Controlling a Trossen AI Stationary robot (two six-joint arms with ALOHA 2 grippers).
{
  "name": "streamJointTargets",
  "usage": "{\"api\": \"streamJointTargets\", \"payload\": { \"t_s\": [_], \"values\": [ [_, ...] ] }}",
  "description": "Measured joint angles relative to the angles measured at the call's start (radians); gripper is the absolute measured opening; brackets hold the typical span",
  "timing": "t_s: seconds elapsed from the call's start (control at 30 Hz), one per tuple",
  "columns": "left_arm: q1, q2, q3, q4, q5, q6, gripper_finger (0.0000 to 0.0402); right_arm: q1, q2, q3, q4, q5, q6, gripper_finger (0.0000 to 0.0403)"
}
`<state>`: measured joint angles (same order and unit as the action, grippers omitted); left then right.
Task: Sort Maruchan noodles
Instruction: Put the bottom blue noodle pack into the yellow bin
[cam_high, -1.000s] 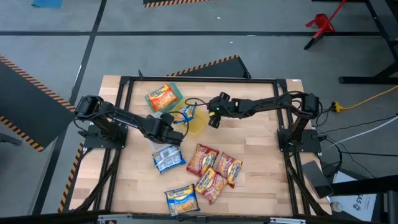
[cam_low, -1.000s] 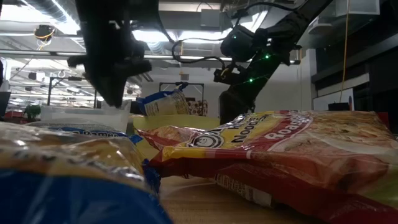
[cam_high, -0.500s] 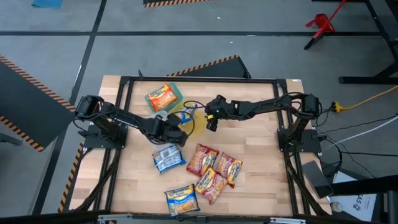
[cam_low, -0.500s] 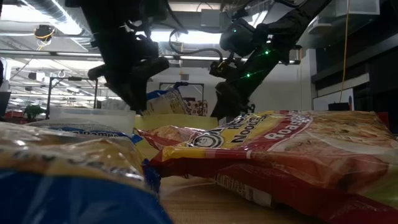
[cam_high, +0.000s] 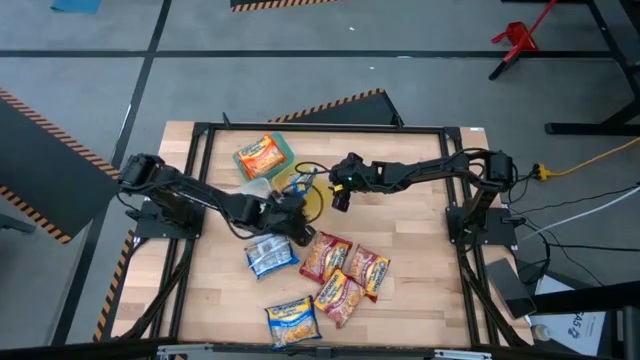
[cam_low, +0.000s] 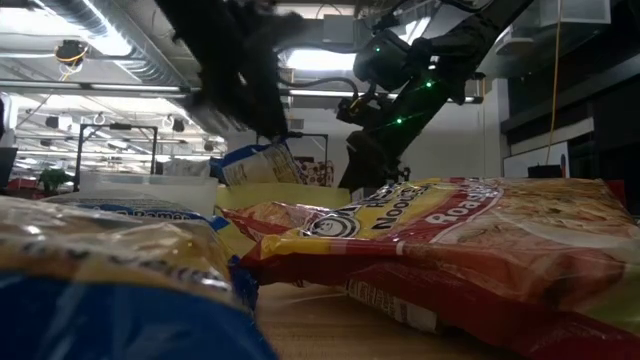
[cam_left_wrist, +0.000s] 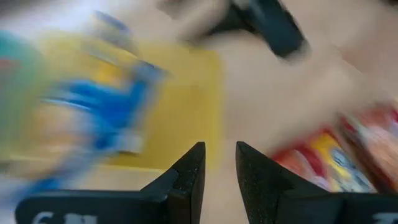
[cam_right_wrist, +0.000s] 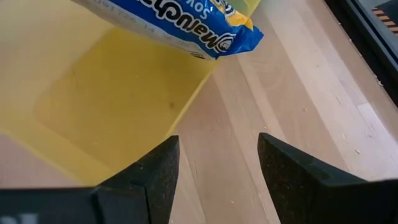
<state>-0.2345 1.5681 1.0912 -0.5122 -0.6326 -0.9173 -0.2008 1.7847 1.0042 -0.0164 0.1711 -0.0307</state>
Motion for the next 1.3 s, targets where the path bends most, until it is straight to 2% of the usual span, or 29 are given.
{"api": "streamJointTargets", "payload": {
  "t_s": [0.1,0.17,0.3,0.37,0.43,0.63,0.93,1.3],
  "values": [
    [-0.038,-0.061,0.07,-0.201,-0.205,-0.075,0.0072,0.0,0.0,0.0,0.0,0.0,0.0,0.0207],
    [-0.05,-0.103,0.092,-0.333,-0.289,-0.154,0.0063,0.0,0.0,0.0,0.001,-0.003,0.0,0.0207],
    [-0.023,-0.149,0.079,-0.657,-0.274,-0.426,0.0044,0.0,0.0,0.0,0.009,-0.008,0.0,0.0207],
    [-0.008,-0.147,0.046,-0.713,-0.238,-0.51,0.0035,0.0,0.0,0.0,0.014,-0.009,0.0,0.0207],
    [0.008,-0.148,0.008,-0.662,-0.2,-0.513,0.0025,0.0,0.0,0.0,0.015,-0.011,0.0,0.0207],
    [0.04,-0.147,-0.098,-0.407,-0.132,-0.392,0.0002,0.0,0.0,0.0,0.015,-0.028,0.0,0.0207],
    [0.071,-0.147,-0.194,-0.284,-0.074,-0.389,0.0001,0.0,0.0,0.0,0.014,-0.034,0.0,0.0207],
    [0.093,-0.147,-0.226,0.017,0.014,-0.257,0.0,0.0,0.0,0.0,0.015,-0.034,0.0,0.0207]
  ]
}}
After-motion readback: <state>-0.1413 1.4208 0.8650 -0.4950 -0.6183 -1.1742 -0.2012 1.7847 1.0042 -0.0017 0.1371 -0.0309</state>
